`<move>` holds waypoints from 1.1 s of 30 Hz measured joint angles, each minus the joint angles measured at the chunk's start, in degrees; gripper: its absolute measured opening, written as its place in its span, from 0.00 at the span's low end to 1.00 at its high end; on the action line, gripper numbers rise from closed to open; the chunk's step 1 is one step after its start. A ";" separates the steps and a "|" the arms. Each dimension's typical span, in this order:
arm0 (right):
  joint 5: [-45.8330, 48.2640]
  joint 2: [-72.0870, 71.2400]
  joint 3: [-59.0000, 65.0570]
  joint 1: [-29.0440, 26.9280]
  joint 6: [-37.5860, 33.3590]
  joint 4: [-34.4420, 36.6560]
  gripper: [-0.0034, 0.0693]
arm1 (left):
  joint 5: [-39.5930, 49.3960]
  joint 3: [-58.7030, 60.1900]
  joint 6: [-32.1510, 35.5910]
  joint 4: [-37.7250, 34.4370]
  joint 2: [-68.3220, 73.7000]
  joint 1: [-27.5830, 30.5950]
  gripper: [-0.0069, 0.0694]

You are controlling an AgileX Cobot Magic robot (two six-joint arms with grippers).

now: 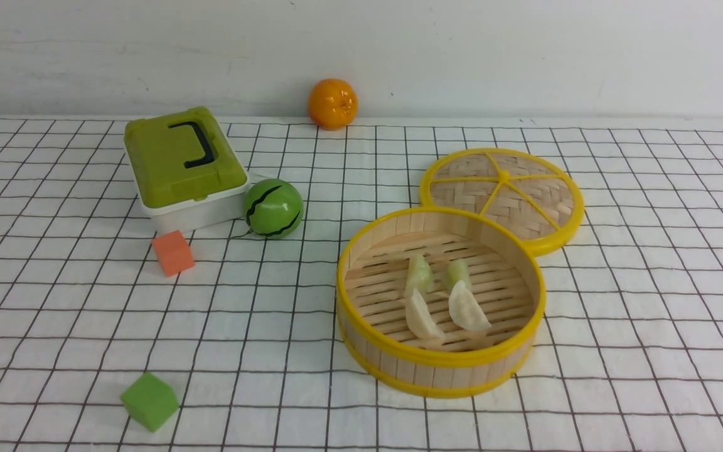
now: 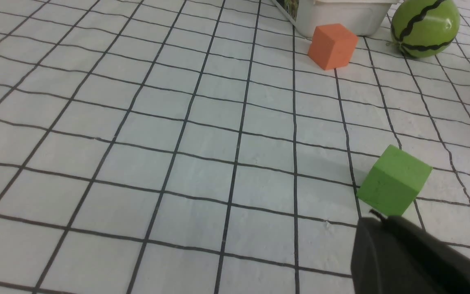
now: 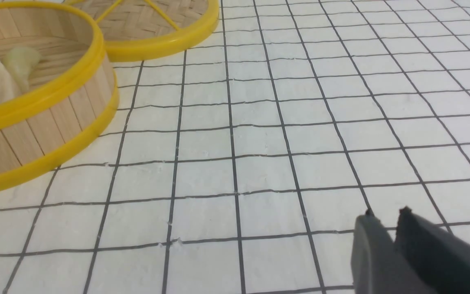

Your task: Put the dumplings into the steamer on the table with the white tablecloth.

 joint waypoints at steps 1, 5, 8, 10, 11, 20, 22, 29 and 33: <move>0.00 0.00 0.00 0.00 0.00 0.00 0.17 | 0.00 0.00 0.00 0.00 0.00 0.00 0.07; 0.00 0.00 0.00 0.00 0.00 -0.05 0.18 | 0.00 0.00 0.00 0.00 0.00 0.00 0.07; 0.00 0.00 0.00 0.00 0.00 -0.05 0.19 | 0.00 0.00 0.00 0.00 0.00 0.00 0.07; 0.00 0.00 0.00 0.00 0.00 -0.05 0.19 | 0.00 0.00 0.00 0.00 0.00 0.00 0.07; 0.00 0.00 0.00 0.00 0.00 -0.05 0.20 | 0.00 0.00 0.00 0.00 0.00 0.00 0.07; 0.00 0.00 0.00 0.00 0.00 -0.05 0.21 | 0.00 0.00 0.00 0.00 0.00 0.00 0.07; 0.00 0.00 0.00 0.00 0.00 -0.05 0.21 | 0.00 0.00 0.00 0.00 0.00 0.00 0.07; 0.00 0.00 0.00 0.00 0.00 -0.05 0.22 | 0.00 0.00 0.00 0.00 0.00 0.00 0.07; 0.00 0.00 0.00 0.00 0.00 -0.05 0.23 | 0.00 0.00 0.00 0.00 0.00 0.00 0.07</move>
